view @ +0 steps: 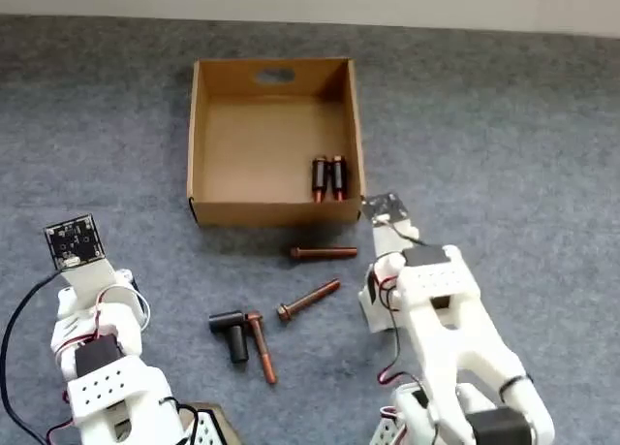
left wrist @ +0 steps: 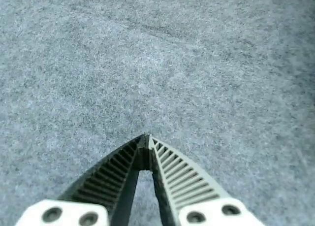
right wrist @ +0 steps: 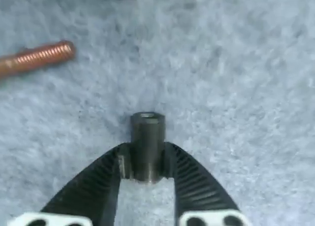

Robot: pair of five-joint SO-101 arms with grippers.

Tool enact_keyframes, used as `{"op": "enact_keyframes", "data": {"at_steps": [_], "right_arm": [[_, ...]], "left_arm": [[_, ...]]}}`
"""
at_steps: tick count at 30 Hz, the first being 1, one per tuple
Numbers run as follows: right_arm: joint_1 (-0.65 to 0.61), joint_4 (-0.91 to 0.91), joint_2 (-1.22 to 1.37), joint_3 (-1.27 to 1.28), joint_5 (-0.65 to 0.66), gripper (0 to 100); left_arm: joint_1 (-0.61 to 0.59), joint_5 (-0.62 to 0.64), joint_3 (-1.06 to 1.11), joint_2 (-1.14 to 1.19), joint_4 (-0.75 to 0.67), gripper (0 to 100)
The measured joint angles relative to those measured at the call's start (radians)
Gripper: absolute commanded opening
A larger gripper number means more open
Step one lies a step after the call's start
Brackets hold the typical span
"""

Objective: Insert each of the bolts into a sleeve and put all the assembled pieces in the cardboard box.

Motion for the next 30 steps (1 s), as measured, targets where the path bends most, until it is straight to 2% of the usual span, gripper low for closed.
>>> {"op": "enact_keyframes", "data": {"at_steps": [10,14,20,24,30], "right_arm": [[0.000,-0.002,0.209,-0.123,0.002,14.6],[0.003,-0.002,0.276,-0.169,0.002,0.0],[0.009,0.020,0.281,-0.180,0.072,0.5],[0.006,0.103,0.138,-0.176,0.084,0.5],[0.008,0.129,-0.302,-0.158,0.087,0.5]], "left_arm": [[0.000,0.000,0.000,0.000,0.000,1],[0.000,0.000,0.000,0.000,0.000,1],[0.000,0.000,0.000,0.000,0.000,1],[0.005,0.000,0.000,0.000,0.000,1],[0.032,0.003,0.000,0.000,0.000,1]]}}
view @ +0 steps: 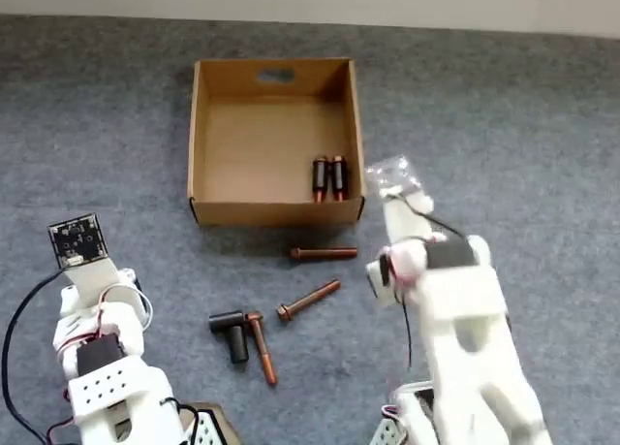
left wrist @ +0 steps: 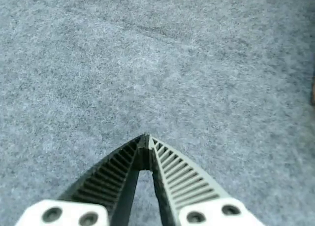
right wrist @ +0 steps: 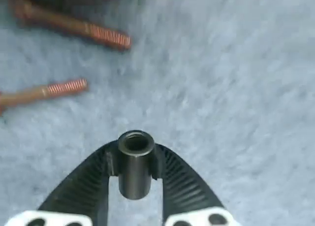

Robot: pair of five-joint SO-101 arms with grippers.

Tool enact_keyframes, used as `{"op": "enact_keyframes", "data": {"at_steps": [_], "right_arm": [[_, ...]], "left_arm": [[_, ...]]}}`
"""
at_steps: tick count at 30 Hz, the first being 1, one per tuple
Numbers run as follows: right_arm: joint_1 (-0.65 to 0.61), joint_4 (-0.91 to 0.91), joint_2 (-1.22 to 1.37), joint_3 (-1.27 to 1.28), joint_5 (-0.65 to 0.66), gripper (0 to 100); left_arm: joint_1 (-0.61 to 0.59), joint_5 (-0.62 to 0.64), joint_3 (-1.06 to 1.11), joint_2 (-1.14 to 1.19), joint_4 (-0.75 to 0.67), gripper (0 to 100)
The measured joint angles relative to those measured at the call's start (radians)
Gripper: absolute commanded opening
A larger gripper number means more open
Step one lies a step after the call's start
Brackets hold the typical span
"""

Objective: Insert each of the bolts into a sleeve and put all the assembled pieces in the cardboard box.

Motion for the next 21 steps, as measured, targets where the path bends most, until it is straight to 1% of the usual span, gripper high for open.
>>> {"op": "enact_keyframes", "data": {"at_steps": [3,5,8,11,13,17,21], "right_arm": [[-0.002,-0.072,-0.218,0.089,-0.011,0.5],[-0.002,-0.146,-0.330,0.176,-0.069,0.5],[-0.002,-0.287,-0.427,0.324,-0.163,0.5],[-0.002,-0.414,-0.466,0.456,-0.213,0.5],[-0.002,-0.442,-0.479,0.503,-0.232,0.5],[-0.002,-0.457,-0.505,0.520,-0.272,0.5],[-0.002,-0.459,-0.535,0.523,-0.278,0.5]], "left_arm": [[0.029,-0.009,0.000,0.002,0.000,1],[0.063,-0.057,0.000,0.002,0.012,1],[0.137,-0.140,0.000,0.002,0.051,1],[0.184,-0.212,-0.023,0.002,0.106,1],[0.187,-0.229,-0.077,0.002,0.163,1],[0.192,-0.259,-0.218,0.002,0.301,1],[0.192,-0.387,-0.354,0.020,0.417,1]]}}
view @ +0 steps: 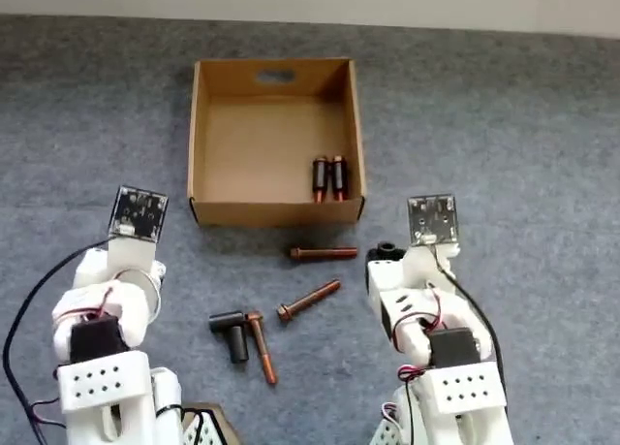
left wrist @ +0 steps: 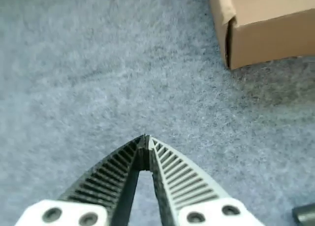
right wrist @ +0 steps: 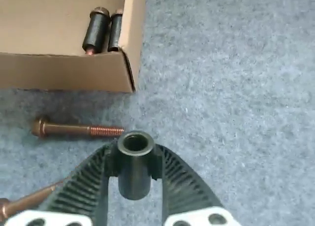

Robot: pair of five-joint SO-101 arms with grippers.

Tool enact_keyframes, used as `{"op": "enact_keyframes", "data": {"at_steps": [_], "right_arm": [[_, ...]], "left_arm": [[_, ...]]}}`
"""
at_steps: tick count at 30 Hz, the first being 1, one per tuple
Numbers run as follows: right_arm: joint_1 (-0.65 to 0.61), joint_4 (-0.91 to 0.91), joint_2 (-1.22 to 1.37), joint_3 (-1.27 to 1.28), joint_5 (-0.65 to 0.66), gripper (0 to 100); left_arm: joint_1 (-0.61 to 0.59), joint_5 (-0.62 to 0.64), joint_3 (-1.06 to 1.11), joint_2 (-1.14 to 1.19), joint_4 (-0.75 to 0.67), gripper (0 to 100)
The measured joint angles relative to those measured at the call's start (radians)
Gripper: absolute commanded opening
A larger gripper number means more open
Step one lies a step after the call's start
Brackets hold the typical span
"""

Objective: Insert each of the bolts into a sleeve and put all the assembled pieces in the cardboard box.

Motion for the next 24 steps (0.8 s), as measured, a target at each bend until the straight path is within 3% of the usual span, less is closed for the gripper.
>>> {"op": "enact_keyframes", "data": {"at_steps": [6,11,16,22,24], "right_arm": [[0.000,0.037,-0.057,0.000,0.000,0.5],[0.003,0.091,-0.138,0.000,0.000,0.5],[0.089,0.126,-0.229,0.000,-0.006,0.5],[0.221,0.132,-0.310,0.058,-0.041,0.5],[0.253,0.132,-0.334,0.078,-0.044,0.5]], "left_arm": [[0.009,-0.043,-0.275,0.236,0.187,1],[0.095,-0.044,-0.540,0.502,0.350,1],[0.282,-0.034,-0.698,0.713,0.462,2],[0.571,0.120,-0.764,0.919,0.476,19],[0.671,0.175,-0.772,0.990,0.476,19]]}}
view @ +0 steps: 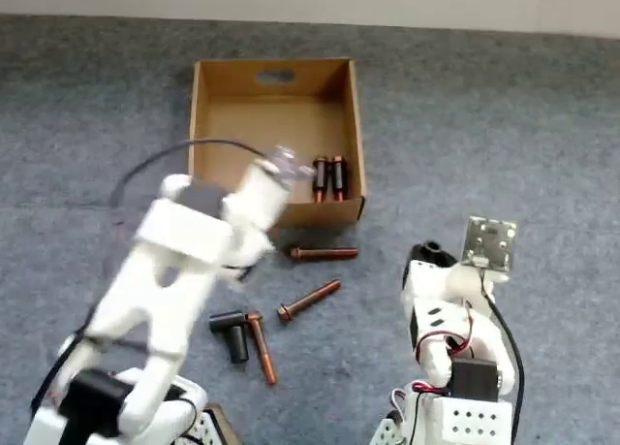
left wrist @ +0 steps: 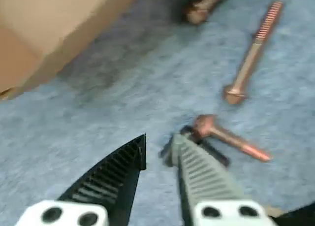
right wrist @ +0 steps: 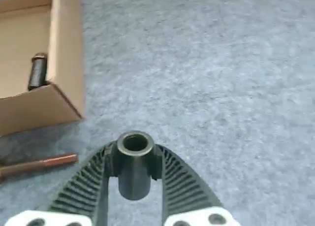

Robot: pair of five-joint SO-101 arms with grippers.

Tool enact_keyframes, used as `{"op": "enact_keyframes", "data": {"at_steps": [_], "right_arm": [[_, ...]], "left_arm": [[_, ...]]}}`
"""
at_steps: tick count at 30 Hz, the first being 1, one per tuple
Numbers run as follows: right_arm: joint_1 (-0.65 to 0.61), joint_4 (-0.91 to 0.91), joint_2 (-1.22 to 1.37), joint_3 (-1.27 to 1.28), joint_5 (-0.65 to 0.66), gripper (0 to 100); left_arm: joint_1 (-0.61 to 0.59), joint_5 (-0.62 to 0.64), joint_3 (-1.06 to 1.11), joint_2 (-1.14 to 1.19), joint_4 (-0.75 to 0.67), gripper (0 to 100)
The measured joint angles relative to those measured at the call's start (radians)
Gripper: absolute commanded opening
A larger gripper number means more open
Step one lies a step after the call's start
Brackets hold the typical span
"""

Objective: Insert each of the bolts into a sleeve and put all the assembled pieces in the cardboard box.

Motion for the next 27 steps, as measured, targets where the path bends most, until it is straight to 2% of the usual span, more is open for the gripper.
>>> {"op": "enact_keyframes", "data": {"at_steps": [4,8,19,27], "right_arm": [[0.034,0.000,-0.046,0.006,0.000,0.5],[0.038,0.000,-0.061,0.006,0.000,0.5],[0.038,0.000,-0.061,0.006,0.000,0.5],[0.038,0.000,-0.061,0.006,0.000,0.5]], "left_arm": [[0.157,0.028,-0.035,0.123,-0.002,17],[0.232,0.029,-0.087,0.199,-0.020,17],[0.258,0.028,-0.092,0.370,-0.173,17],[0.258,0.026,-0.106,0.502,-0.204,17]]}}
